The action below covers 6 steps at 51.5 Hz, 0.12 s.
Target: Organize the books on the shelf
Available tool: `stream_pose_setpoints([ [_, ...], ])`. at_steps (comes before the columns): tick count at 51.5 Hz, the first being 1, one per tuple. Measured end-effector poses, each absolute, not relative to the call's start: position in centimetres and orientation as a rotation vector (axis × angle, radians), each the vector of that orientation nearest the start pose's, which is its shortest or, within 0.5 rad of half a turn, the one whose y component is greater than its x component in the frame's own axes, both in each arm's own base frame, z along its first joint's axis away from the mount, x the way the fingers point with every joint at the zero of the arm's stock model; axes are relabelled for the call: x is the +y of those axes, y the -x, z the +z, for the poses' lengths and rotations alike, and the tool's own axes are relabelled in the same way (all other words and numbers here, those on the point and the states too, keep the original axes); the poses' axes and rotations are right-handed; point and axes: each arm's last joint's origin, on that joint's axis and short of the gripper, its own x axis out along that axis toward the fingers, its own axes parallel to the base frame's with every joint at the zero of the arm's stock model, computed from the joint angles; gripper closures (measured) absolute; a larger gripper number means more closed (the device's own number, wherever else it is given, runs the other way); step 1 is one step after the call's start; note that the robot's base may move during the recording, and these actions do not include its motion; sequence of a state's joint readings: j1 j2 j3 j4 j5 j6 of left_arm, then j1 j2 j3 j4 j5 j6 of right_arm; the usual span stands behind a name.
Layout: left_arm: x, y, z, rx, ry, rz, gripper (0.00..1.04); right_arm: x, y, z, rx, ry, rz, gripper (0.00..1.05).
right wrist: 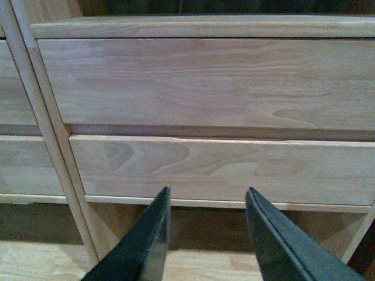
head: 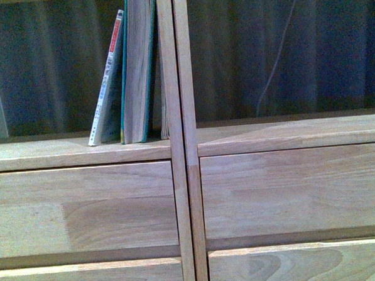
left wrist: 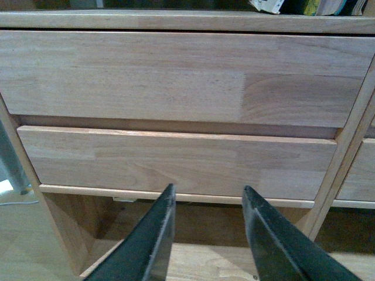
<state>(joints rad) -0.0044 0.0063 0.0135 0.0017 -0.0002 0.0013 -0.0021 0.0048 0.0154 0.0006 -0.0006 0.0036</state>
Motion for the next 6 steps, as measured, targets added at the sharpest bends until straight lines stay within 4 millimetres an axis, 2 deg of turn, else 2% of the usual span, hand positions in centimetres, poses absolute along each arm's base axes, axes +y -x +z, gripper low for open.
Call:
stream_pose_setpoints([
  [3, -0.04, -9.73, 16.78, -0.009, -0.001, -0.004, 0.53, -0.02, -9.70, 16.85, -0.012, -0.004, -0.002, 0.47],
  [6, -0.04, -9.73, 16.78, -0.009, -0.001, -0.004, 0.38, -0.02, -9.70, 16.85, -0.012, -0.004, -0.002, 0.34],
])
